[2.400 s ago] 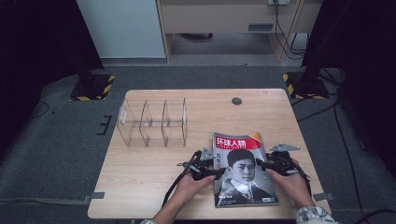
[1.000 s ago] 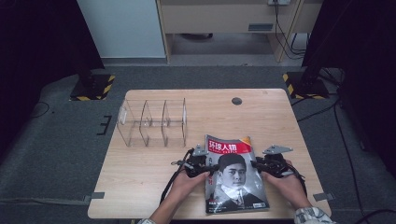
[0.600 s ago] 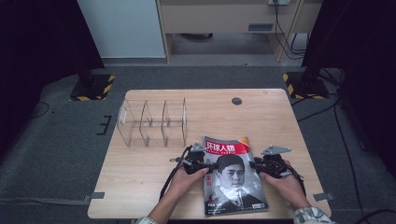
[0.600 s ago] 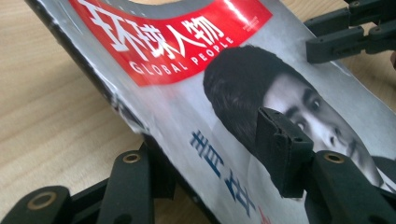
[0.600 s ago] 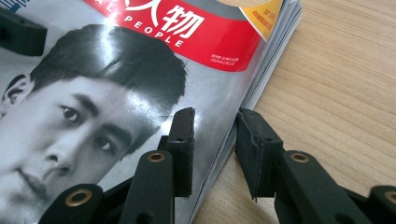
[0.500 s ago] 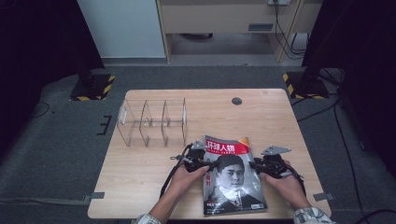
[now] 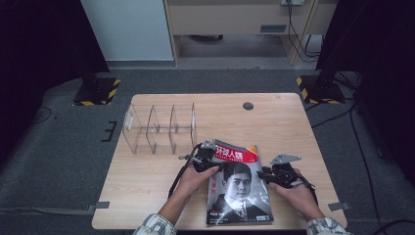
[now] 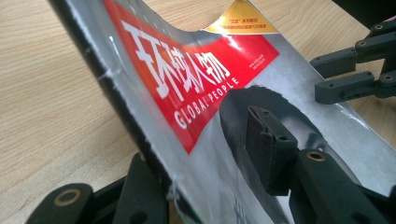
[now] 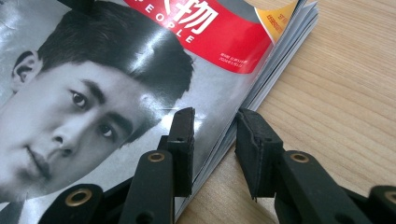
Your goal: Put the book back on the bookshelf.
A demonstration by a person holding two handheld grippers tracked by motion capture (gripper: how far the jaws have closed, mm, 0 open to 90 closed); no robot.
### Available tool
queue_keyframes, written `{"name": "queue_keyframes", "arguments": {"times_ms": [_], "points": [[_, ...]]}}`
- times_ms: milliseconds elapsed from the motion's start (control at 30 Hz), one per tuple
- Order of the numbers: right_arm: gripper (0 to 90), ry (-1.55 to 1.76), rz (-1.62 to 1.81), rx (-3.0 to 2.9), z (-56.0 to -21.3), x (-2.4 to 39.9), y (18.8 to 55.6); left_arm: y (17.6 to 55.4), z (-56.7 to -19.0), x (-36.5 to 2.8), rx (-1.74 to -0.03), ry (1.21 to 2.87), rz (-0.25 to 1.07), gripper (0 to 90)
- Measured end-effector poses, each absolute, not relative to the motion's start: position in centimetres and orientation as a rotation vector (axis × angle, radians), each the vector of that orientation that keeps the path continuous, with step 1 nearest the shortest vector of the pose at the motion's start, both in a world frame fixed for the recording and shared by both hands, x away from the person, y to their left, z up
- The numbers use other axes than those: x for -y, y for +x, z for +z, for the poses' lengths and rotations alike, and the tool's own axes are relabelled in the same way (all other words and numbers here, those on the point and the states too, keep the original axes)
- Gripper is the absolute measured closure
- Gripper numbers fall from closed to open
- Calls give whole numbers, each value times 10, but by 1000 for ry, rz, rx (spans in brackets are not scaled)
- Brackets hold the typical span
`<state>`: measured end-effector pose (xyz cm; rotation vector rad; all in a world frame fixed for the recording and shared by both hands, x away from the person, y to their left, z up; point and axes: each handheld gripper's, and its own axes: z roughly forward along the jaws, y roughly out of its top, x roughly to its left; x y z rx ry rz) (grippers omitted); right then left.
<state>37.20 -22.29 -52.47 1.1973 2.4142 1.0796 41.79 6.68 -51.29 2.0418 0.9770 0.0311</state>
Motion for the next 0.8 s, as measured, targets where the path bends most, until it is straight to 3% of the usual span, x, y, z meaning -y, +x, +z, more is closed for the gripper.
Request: {"name": "queue_keyframes", "arguments": {"times_ms": [200,300,800], "points": [[552,1241,1090,-2393,-526,224,378,417,-512,-71,-1003,1990,16,712],[491,1295,1088,-2349,-527,225,384,417,-513,-71,-1003,1991,20,724],[621,1281,1099,-2374,-527,220,397,425,-509,-67,-984,2034,3,628]]}}
